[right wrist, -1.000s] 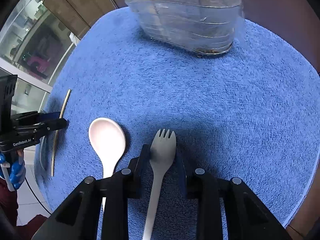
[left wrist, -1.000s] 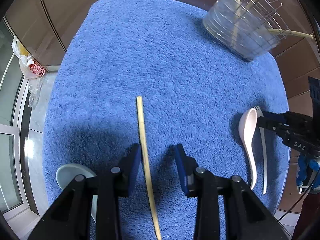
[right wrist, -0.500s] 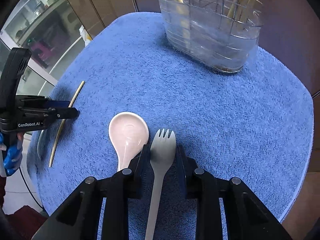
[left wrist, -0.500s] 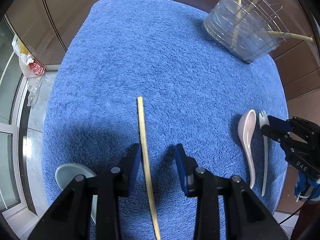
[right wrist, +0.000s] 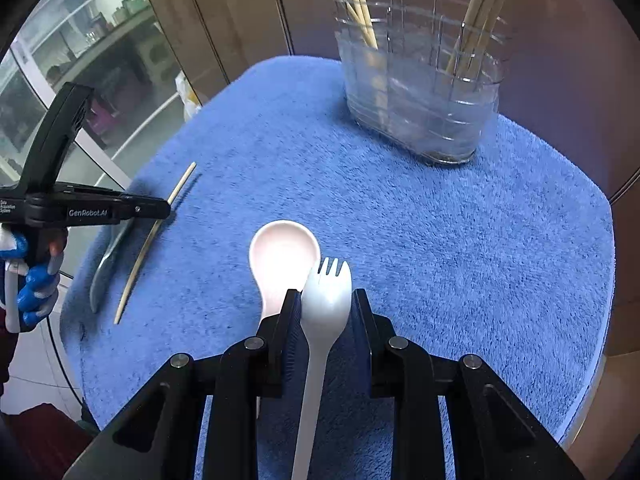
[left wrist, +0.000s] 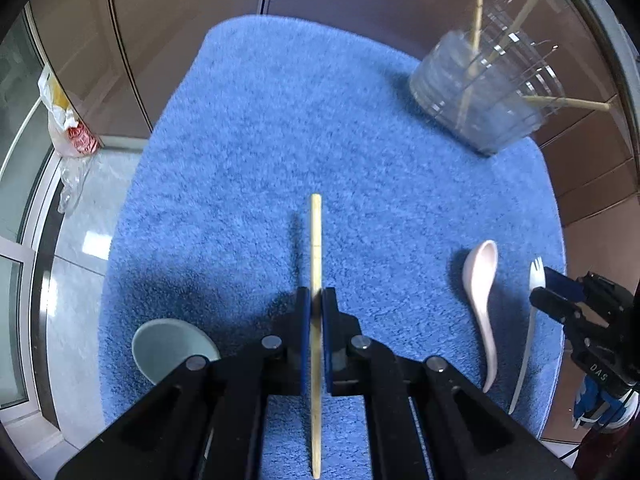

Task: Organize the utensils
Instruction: 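Close the left gripper on the chopstick while the right gripper closes on the fork, then lift the chopstick with the left gripper while the right gripper carries the fork over the holder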

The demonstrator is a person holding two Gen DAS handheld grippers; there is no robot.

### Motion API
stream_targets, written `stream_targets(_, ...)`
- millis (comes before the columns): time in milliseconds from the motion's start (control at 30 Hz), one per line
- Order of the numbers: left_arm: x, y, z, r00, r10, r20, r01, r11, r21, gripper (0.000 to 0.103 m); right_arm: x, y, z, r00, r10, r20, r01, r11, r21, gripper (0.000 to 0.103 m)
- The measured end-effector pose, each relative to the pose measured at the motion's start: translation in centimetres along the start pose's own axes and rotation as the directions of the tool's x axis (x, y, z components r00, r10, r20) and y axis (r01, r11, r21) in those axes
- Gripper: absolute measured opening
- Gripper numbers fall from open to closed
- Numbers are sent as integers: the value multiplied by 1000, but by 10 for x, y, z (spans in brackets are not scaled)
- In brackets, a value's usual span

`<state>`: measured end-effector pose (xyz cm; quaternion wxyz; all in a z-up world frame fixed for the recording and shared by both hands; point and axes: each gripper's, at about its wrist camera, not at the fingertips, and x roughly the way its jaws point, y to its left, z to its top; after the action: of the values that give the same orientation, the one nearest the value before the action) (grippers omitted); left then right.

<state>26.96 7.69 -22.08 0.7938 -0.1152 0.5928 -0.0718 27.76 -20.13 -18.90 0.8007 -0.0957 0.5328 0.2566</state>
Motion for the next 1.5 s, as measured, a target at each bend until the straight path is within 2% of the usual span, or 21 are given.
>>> stream_targets(133,-17,-4,-5,998,-20,53,20,1000,0,5,-15,7,-4,999,7,45,-7,1000,4,26)
stream_targets(167,-21,-6,-8,997,-25,67,25,1000,3,5,-20,9,-7,998,11,60,-11,1000,5,22)
stream_targets(200,-26,-8,-9,997,-29,78,28,1000,7,5,-24,11,-8,997,24,70,-25,1000,10,3)
stream_targets(233,-32,-10,-12,995,-36,93,34,999,13,5,-29,10,-9,996,27,84,-28,1000,13,1)
stream_targets(367,-49,-17,-19,989,-59,135,56,998,30,5,-41,15,-16,992,23,123,-24,1000,11,0)
stream_targets(500,-61,-22,-26,985,-70,157,65,997,34,5,-36,12,-28,995,34,94,-37,998,40,1)
stream_targets(567,-64,-21,-26,984,-73,162,69,997,30,5,-31,3,-29,996,25,81,-31,996,81,2)
stream_targets(600,-65,-20,-27,984,-76,164,72,997,29,5,-27,-4,-30,998,28,59,-34,994,108,9)
stream_targets(633,-65,-20,-28,983,-78,166,75,997,28,5,-22,-9,-30,999,21,46,-26,992,124,25)
stream_targets(700,-65,-16,-29,982,-84,168,81,996,24,5,-10,-19,-30,1000,1,11,-3,989,148,37)
stream_targets(900,-62,-14,-33,982,-99,163,97,995,23,5,20,-43,-28,999,13,-53,-1,975,221,37)
stream_targets(1100,-59,-14,-32,980,-108,164,105,994,32,5,35,-41,-19,995,-29,-93,46,980,193,37)
stream_targets(1167,-59,-15,-33,980,-110,167,105,994,37,5,38,-35,-16,993,-49,-103,66,984,167,22)
stream_targets(1200,-59,-15,-33,979,-112,168,107,994,39,5,40,-32,-15,993,-52,-110,68,986,155,10)
stream_targets(1333,-63,-13,-35,978,-115,176,110,993,37,5,38,-19,-12,993,-68,-99,80,990,117,3)
stream_targets(1500,-73,-10,-38,972,-120,202,116,993,32,5,20,-2,-12,996,-75,-56,79,994,74,2)
